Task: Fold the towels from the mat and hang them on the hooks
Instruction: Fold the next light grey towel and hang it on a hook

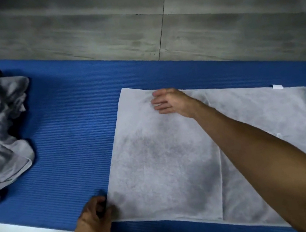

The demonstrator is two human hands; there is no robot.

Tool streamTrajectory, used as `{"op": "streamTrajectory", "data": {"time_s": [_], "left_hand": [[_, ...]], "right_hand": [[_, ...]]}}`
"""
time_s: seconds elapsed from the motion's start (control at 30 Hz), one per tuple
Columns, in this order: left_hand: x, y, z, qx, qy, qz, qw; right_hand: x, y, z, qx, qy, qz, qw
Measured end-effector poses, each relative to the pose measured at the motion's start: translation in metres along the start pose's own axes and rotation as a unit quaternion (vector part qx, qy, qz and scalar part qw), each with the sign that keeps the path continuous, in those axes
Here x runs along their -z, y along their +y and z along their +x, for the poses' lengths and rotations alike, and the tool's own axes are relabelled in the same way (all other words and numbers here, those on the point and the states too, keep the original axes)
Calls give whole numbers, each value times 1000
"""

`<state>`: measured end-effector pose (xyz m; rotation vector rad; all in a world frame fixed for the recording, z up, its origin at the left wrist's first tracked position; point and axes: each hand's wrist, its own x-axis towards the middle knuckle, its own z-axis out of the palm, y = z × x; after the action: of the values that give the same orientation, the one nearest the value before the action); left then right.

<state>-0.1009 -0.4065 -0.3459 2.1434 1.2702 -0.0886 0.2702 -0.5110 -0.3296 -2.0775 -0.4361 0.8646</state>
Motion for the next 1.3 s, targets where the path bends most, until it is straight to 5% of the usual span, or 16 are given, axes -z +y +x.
{"op": "streamTrajectory", "data": {"time_s": [0.13,0.23,0.3,0.43,0.5,0.67,0.8,1.17,1.3], "left_hand": [[-1,-3,0,-40,5,35,999],[-6,-3,0,-51,11,53,997],[-8,-3,1,-41,13,58,997],[-7,-2,0,-43,9,56,997],[-6,-1,1,-41,8,60,997],[-8,-1,3,-32,1,65,997],[-6,-4,4,-47,-1,63,997],[-11,5,-4,-33,16,96,995],[-10,9,-3,-12,2,94,995]], "right_hand": [[-8,11,-7,101,165,-53,980],[-10,14,-7,29,48,79,995],[-10,18,-9,3,10,66,998],[-6,25,-11,143,224,-70,961],[-6,24,-11,134,258,-70,954],[-7,22,-3,34,176,-90,980],[-16,20,3,39,81,-160,983],[-16,29,-4,121,265,-188,938],[-8,26,2,68,151,-151,975]]}}
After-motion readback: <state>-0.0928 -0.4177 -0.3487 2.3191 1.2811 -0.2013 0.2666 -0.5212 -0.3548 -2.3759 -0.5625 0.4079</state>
